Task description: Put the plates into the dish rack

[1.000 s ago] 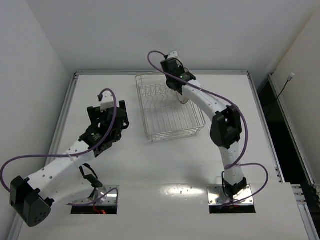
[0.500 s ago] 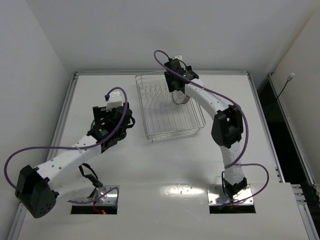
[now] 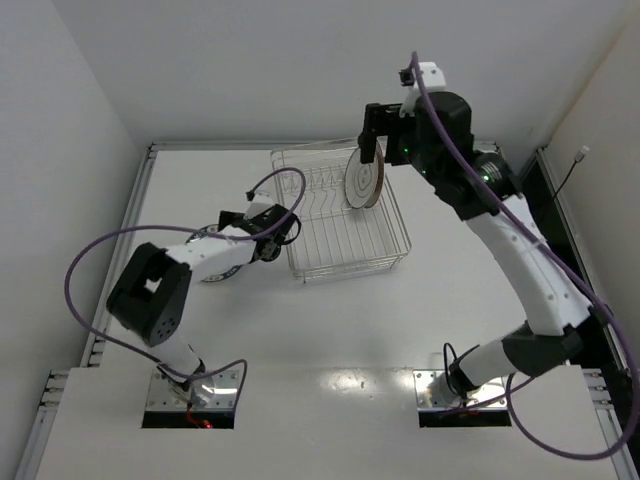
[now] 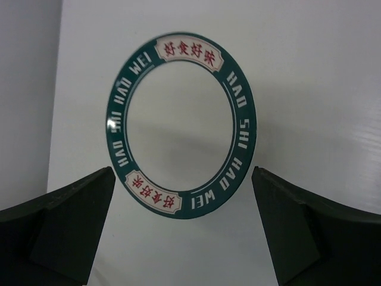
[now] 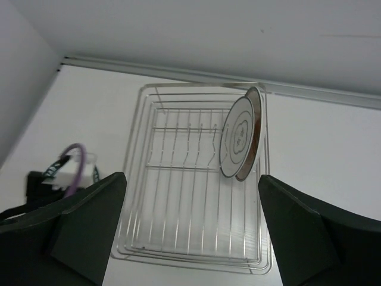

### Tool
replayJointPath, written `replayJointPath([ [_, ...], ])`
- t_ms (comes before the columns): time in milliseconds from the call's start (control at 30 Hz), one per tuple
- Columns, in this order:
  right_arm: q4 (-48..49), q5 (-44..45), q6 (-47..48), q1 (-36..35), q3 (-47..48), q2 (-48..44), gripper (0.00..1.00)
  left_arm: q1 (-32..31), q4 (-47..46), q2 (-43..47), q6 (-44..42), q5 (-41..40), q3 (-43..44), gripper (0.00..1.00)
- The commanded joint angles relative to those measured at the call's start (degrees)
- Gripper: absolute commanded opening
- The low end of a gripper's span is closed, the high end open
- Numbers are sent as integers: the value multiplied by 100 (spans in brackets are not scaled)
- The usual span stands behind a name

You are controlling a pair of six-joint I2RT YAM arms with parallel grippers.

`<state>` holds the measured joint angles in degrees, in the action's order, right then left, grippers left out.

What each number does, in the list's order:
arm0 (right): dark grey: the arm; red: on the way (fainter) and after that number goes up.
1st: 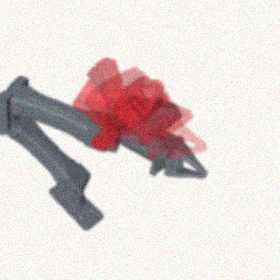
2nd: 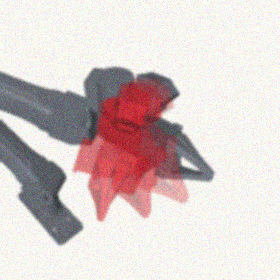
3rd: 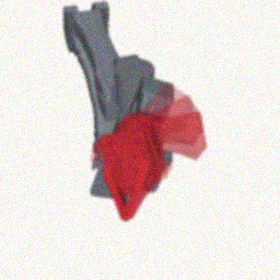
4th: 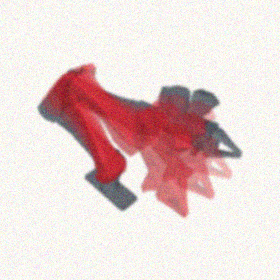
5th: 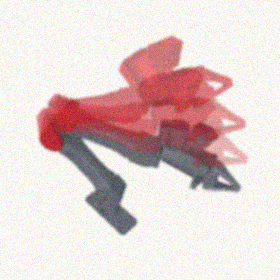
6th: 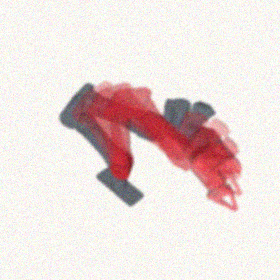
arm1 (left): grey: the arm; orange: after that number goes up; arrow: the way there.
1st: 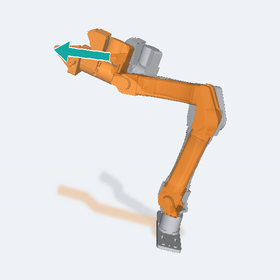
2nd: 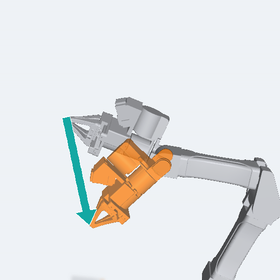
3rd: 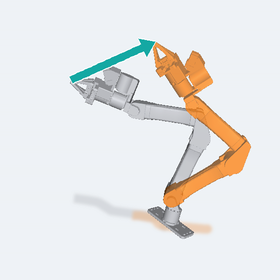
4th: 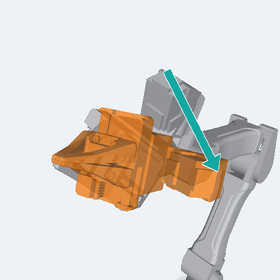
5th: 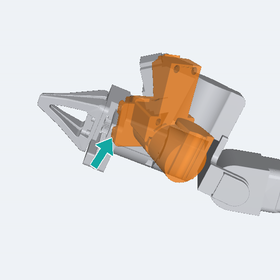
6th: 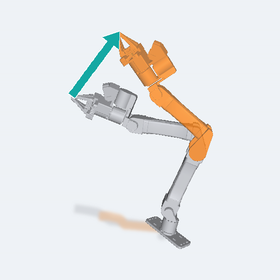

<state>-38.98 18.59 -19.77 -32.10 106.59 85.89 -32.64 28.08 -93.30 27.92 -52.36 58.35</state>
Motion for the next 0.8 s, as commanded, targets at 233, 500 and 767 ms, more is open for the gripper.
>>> replayJointPath([
  [233,49,-690,-237,-51,-929,-1151,92,619,436,-1427,-103,1183,599,95],
  [500,101,-812,-290,-51,-1166,-1574,92,733,699,-2121,-208,1307,862,41],
  [767,-21,-813,-291,-51,-1219,-1742,92,733,937,-2265,-156,1307,1056,0],
])
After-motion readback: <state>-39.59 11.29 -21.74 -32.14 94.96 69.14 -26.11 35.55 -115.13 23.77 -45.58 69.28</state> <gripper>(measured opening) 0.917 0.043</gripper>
